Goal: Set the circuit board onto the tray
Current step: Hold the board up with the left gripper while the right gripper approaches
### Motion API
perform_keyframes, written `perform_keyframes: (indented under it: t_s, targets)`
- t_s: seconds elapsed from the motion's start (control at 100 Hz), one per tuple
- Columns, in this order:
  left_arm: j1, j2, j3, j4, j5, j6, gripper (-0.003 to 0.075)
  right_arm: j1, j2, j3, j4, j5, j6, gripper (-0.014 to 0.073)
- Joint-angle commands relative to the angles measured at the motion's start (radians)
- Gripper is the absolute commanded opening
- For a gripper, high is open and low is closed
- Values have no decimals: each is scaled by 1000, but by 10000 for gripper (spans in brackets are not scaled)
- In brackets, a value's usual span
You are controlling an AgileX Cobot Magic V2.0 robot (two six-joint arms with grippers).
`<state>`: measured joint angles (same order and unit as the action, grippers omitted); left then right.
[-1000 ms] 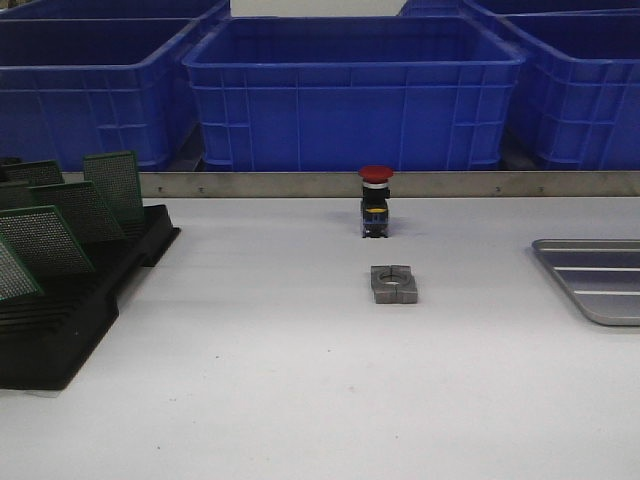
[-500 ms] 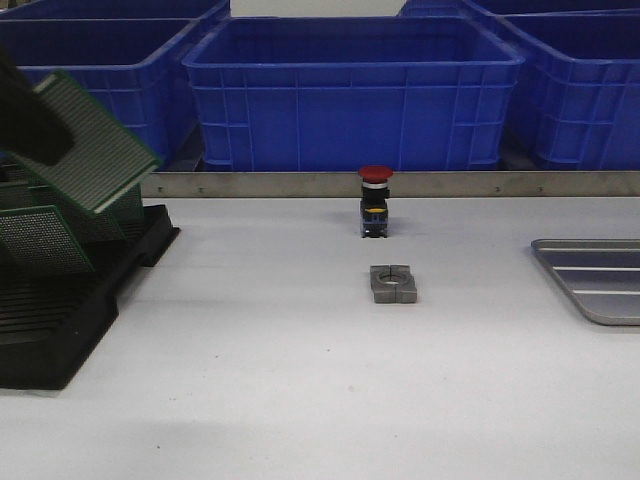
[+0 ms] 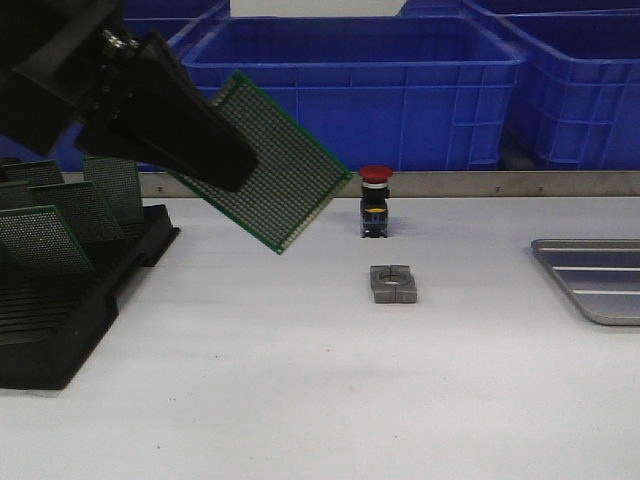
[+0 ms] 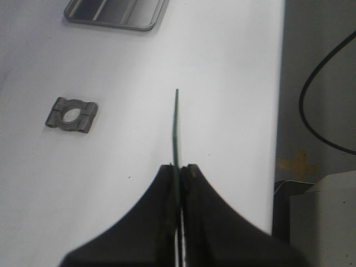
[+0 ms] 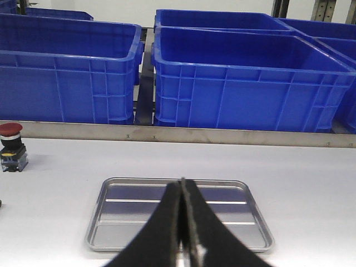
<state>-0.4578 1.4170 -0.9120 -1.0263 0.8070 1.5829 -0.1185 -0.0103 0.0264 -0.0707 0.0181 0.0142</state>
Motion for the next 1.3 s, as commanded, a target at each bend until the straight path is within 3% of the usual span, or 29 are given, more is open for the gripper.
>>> perform_keyframes:
  t_s: [0.0,0.37,0.72,0.88,1.079,1.199,1.289]
  targets:
    - [-24,-21,-31,-78,2,-1,-20,-1,-26,-11,-10,-80,0,-112]
    - [-24,-20,-31,-95,13,-1,-20,-2,-26,-12,-10,-62,0,-112]
    - [-24,-20,-31,-95,13,-1,-20,-2,-26,-29,24,-135,1,-112]
    - [-24,-20,-31,-95,13,-1,-20,-2,2,-157,62,109,1,-112]
    - [-24,-20,-31,-95,13,-1,-20,-2,178,-341,91,445,1,-112]
    - [-24,-20,-31,-95,13,-1,-20,-2,327,-425,186,555,0,-111]
    - [-24,-20,-31,-95,13,-1,-20,57,406,-459,290,524,-7,-78]
